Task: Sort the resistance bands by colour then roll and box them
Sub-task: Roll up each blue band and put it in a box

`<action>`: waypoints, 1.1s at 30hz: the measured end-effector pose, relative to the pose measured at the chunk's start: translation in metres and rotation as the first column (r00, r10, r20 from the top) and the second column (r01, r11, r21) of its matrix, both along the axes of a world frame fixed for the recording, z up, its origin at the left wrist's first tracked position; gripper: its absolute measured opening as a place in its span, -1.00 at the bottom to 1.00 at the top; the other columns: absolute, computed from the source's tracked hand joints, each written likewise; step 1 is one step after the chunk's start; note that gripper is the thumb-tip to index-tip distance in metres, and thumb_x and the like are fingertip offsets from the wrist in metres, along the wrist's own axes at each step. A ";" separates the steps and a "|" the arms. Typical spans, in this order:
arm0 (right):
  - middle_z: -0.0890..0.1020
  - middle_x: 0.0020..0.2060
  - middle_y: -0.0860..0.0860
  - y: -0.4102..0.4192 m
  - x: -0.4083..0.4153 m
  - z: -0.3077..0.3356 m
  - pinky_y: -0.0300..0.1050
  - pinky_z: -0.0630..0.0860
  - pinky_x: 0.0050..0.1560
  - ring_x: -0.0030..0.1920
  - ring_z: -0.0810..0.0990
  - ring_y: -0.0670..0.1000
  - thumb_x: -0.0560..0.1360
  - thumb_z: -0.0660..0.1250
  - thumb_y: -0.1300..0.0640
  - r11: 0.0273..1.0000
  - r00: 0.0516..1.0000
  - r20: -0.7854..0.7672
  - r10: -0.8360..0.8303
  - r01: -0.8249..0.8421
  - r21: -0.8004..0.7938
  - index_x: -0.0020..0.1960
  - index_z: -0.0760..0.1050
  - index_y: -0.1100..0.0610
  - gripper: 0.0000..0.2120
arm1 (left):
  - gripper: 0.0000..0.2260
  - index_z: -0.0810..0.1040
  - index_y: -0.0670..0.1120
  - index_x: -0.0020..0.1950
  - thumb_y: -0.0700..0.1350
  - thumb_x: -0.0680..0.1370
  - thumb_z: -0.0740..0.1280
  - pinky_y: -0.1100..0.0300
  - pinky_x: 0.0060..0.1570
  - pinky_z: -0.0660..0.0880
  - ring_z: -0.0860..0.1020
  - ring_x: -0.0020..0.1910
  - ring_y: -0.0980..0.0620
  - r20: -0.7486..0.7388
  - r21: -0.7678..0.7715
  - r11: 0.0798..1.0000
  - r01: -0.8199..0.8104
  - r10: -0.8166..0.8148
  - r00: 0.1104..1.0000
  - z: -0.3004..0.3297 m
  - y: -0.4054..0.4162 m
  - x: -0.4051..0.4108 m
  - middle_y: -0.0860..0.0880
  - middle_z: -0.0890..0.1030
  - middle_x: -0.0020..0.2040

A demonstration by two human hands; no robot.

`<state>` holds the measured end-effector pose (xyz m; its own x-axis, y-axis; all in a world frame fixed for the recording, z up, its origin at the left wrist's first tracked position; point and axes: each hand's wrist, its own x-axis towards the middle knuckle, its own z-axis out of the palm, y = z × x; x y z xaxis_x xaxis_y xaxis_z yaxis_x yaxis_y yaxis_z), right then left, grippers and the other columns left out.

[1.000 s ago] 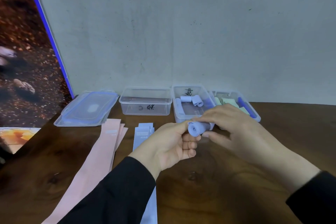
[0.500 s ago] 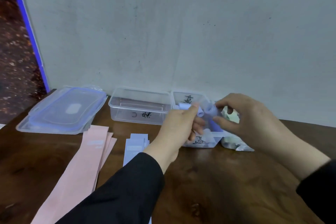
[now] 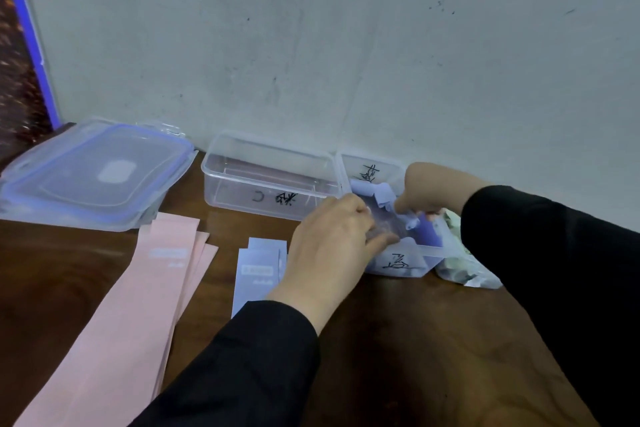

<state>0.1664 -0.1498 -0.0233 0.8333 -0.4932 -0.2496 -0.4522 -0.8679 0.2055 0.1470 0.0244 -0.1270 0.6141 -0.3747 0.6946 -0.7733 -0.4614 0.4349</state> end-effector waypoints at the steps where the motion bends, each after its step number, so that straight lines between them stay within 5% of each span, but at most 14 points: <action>1: 0.58 -0.57 0.05 0.002 0.004 -0.005 -0.24 0.37 -0.38 -0.57 0.47 0.06 0.40 0.38 0.08 1.000 1.000 -0.007 0.003 -0.003 -0.024 -0.43 0.49 0.14 -0.74 | -0.62 0.64 -0.04 -0.29 0.24 0.49 0.37 0.12 -0.35 0.43 0.52 -0.17 -0.01 0.007 0.004 1.000 0.000 0.000 1.000 0.001 0.000 0.000 0.04 0.57 -0.14; 6: 0.47 -0.71 -0.04 0.015 0.019 -0.020 -0.23 0.40 -0.41 -0.49 0.52 0.00 0.48 0.36 0.20 0.992 0.998 -0.049 0.027 -0.033 -0.123 -0.33 0.50 0.13 -0.80 | -0.70 0.65 -0.06 -0.30 0.16 0.41 0.53 0.20 -0.37 0.27 0.52 -0.21 -0.02 -0.006 0.001 1.000 -0.003 0.003 1.000 0.006 0.001 -0.003 0.01 0.56 -0.19; 14: 0.55 -0.44 0.02 0.018 0.026 -0.031 -0.10 0.62 -0.07 -0.28 0.62 0.09 0.41 0.39 0.27 0.974 0.993 -0.100 0.057 -0.077 -0.212 -0.31 0.48 0.14 -0.84 | -0.69 0.62 -0.04 -0.32 0.17 0.44 0.51 0.20 -0.35 0.21 0.48 -0.22 0.03 -0.044 -0.010 1.000 0.002 -0.002 0.999 0.013 0.003 -0.008 0.03 0.55 -0.19; 18: 0.44 -0.41 0.01 0.015 0.024 -0.035 -0.09 0.49 -0.24 -0.38 0.45 0.04 0.47 0.35 0.26 0.941 0.988 -0.058 0.145 -0.156 -0.299 -0.27 0.32 0.13 -0.76 | -0.69 0.63 -0.04 -0.28 0.18 0.46 0.48 0.20 -0.33 0.22 0.48 -0.19 0.03 -0.069 -0.007 1.000 0.006 -0.006 0.998 0.014 0.004 -0.010 0.03 0.56 -0.16; 24: 0.34 -0.33 0.00 0.009 0.021 -0.039 -0.08 0.42 -0.15 -0.16 0.46 0.12 0.54 0.30 0.22 0.902 0.970 -0.042 0.238 -0.237 -0.362 -0.22 0.25 0.11 -0.75 | -0.69 0.64 -0.05 -0.27 0.17 0.48 0.46 0.18 -0.32 0.26 0.49 -0.17 0.03 -0.087 -0.015 1.000 0.023 -0.024 0.996 0.014 0.004 -0.009 0.02 0.55 -0.15; 33: 0.47 -0.15 0.08 0.002 0.012 -0.039 -0.09 0.38 -0.15 -0.12 0.48 0.16 0.58 0.29 0.16 0.907 0.963 0.043 0.265 -0.233 -0.351 -0.08 0.31 0.15 -0.84 | -0.67 0.63 -0.03 -0.31 0.20 0.47 0.46 0.18 -0.33 0.28 0.50 -0.18 0.03 -0.085 -0.003 1.000 0.002 -0.003 0.996 0.012 0.003 -0.008 0.05 0.54 -0.17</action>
